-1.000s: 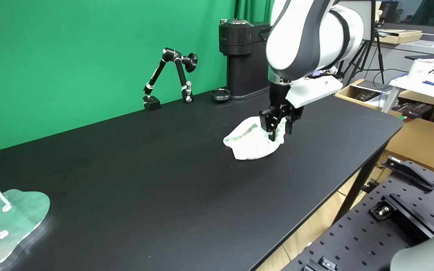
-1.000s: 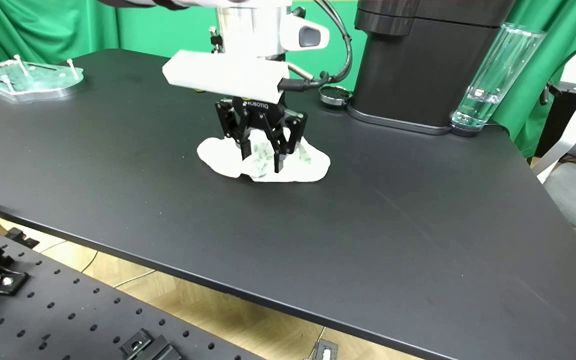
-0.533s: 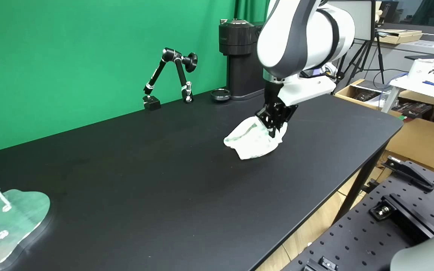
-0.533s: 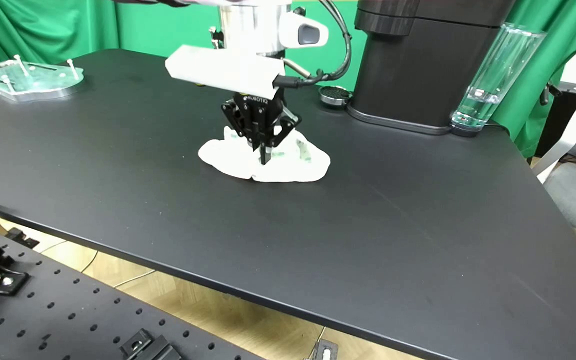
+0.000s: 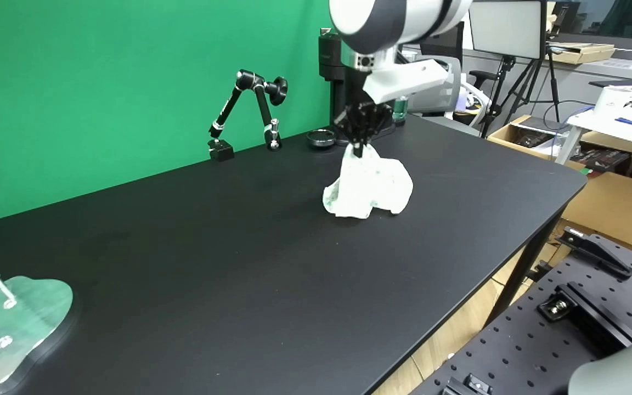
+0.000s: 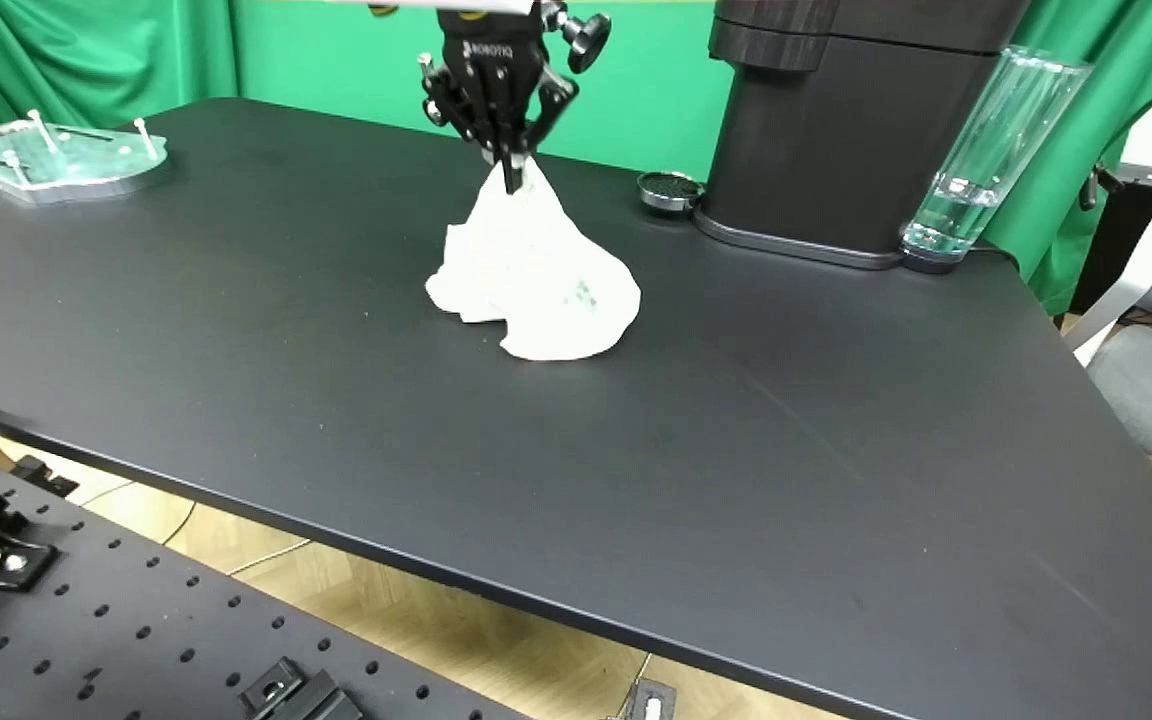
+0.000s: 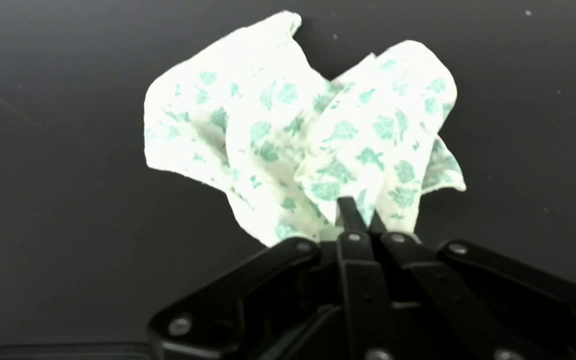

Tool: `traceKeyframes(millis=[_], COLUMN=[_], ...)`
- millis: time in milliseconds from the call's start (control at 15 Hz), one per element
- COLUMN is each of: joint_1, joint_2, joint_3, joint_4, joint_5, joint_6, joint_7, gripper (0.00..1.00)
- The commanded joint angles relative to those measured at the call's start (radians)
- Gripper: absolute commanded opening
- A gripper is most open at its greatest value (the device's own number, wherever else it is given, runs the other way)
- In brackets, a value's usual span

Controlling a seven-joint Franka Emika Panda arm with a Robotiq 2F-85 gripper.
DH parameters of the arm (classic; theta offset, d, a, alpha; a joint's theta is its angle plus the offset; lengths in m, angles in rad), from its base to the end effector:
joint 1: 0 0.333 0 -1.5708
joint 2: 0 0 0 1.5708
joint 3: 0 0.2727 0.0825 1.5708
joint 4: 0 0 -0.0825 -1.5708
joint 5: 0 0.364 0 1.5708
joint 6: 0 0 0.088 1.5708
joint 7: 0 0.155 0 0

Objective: Hang the cloth on the stand

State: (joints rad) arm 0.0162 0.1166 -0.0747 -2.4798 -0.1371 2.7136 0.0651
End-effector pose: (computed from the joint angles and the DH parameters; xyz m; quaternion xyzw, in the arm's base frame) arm 0.4777 -0.0269 0.1822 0.9976 -0.0006 0.0585 0.0362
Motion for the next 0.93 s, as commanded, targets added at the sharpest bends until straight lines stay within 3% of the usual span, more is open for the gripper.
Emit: traceKeyframes(millis=[0, 400, 867], joint_1=[0.042, 0.145, 0.185], joint_2=[-0.056, -0.046, 0.048], joint_3=[0.065, 0.186, 0.188], joint_4=[0.112, 0.341, 0.523], joint_5=[0.023, -0.045, -0.157], joint_6=[-0.131, -0.229, -0.283], joint_7=[0.058, 0.225, 0.366], gripper=[0.00, 0.00, 0.00])
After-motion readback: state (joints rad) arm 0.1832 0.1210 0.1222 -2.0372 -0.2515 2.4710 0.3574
